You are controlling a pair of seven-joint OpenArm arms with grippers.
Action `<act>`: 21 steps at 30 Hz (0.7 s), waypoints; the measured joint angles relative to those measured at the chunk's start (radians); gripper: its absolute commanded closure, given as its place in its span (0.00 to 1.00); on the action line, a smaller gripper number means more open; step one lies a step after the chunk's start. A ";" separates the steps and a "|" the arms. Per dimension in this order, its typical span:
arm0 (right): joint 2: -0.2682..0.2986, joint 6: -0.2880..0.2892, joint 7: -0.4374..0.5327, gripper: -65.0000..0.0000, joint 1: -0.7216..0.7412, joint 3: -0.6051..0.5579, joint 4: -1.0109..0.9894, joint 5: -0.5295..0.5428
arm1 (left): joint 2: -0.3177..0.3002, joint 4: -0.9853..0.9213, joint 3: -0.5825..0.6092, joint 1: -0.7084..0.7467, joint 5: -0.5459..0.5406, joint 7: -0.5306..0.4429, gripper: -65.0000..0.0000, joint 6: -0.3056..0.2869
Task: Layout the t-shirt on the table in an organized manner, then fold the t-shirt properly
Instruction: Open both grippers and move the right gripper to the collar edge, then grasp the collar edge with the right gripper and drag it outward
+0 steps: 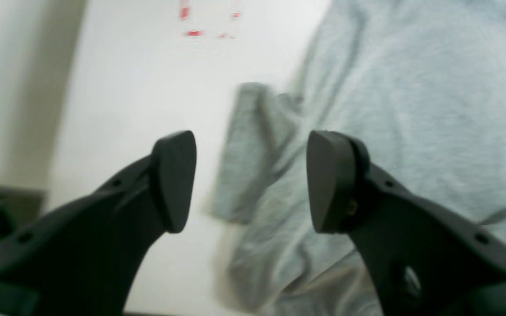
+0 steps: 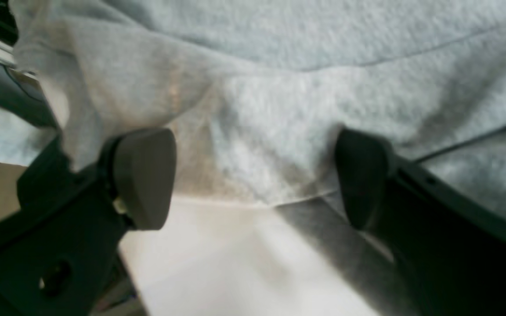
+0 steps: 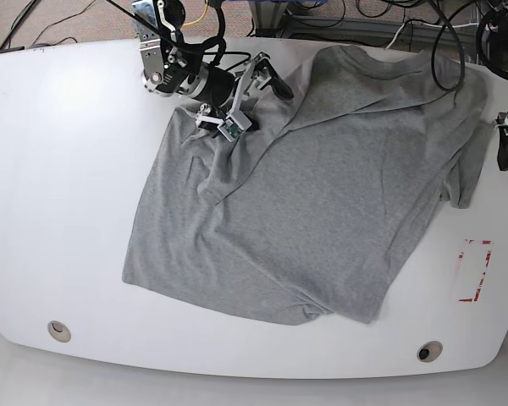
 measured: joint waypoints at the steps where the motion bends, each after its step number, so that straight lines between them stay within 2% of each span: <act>1: 0.000 0.002 0.006 0.18 0.007 0.000 -0.014 0.004 | -0.007 0.000 -0.003 0.000 0.002 0.002 0.43 0.000; 3: 0.000 0.004 0.026 0.20 0.021 0.000 -0.040 0.011 | -0.017 0.000 -0.003 -0.003 0.001 0.000 0.43 0.002; 5: 0.000 0.011 0.031 0.28 0.035 0.000 -0.064 0.014 | -0.022 0.000 -0.003 -0.011 -0.003 -0.002 0.43 0.002; 8: 0.000 0.013 0.043 0.51 0.059 -0.014 -0.099 0.026 | -0.027 0.000 -0.003 -0.024 -0.003 -0.002 0.43 0.000; 9: 0.006 0.011 0.054 0.62 0.070 -0.030 -0.113 0.023 | -0.030 0.000 -0.003 -0.027 -0.003 -0.002 0.43 0.000; 14: 0.030 -0.003 0.116 0.95 0.088 -0.109 -0.134 -0.072 | -0.044 -0.001 -0.003 -0.028 -0.002 -0.002 0.43 0.000; 16: 0.031 -0.001 0.139 1.00 0.081 -0.129 -0.137 -0.109 | -0.044 -0.001 -0.003 -0.029 -0.002 -0.002 0.43 0.000; 21: 0.025 0.011 0.163 0.99 0.072 -0.137 -0.135 -0.183 | -0.044 -0.001 0.000 -0.029 -0.003 -0.002 0.43 0.000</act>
